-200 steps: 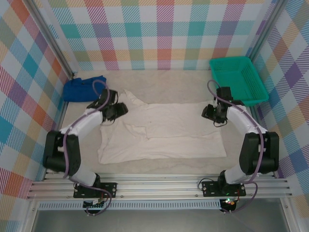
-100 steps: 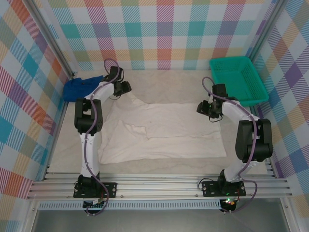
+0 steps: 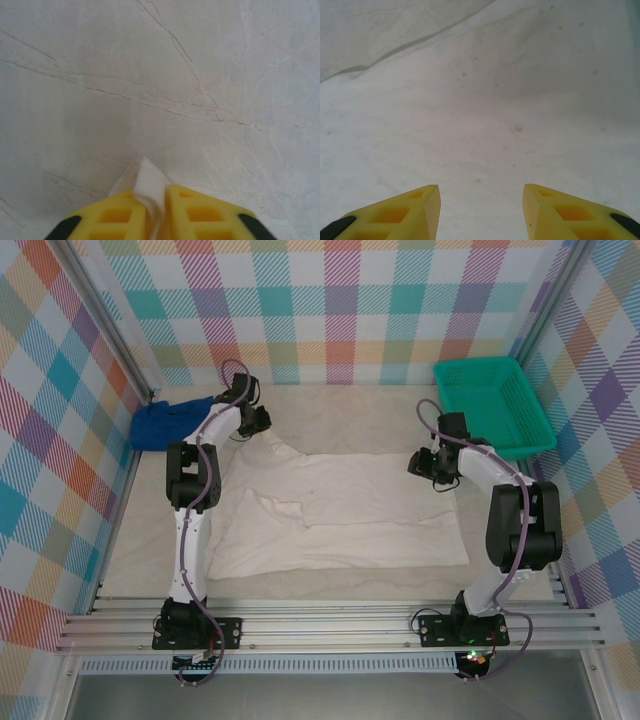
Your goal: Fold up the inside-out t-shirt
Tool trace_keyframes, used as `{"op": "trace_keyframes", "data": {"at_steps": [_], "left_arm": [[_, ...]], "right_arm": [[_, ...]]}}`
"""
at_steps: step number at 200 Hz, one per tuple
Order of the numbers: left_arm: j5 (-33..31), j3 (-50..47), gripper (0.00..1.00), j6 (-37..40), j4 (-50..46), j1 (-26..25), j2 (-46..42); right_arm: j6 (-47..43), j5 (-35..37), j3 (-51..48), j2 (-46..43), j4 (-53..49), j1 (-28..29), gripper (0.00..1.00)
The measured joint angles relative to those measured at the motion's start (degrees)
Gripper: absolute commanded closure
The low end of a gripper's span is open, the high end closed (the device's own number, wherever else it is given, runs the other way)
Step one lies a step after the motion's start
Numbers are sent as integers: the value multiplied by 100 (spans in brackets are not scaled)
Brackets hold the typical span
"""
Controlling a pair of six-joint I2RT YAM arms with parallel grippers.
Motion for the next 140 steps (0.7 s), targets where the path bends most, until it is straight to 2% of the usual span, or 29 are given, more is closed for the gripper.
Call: {"op": "trace_keyframes", "data": {"at_steps": [53,99,140], "left_arm": [[-7,0,100,92,-61,0,0],[-4,-17,100,107,-46,0,-9],[-2,-61,100,111,-39,0,-48]], "right_arm": [[-243,1054,1021,702,-227,0,48],[-354,1644,2142,1864,-570,0,45],[-391,2000,2900,2476,-999,0,44]]}}
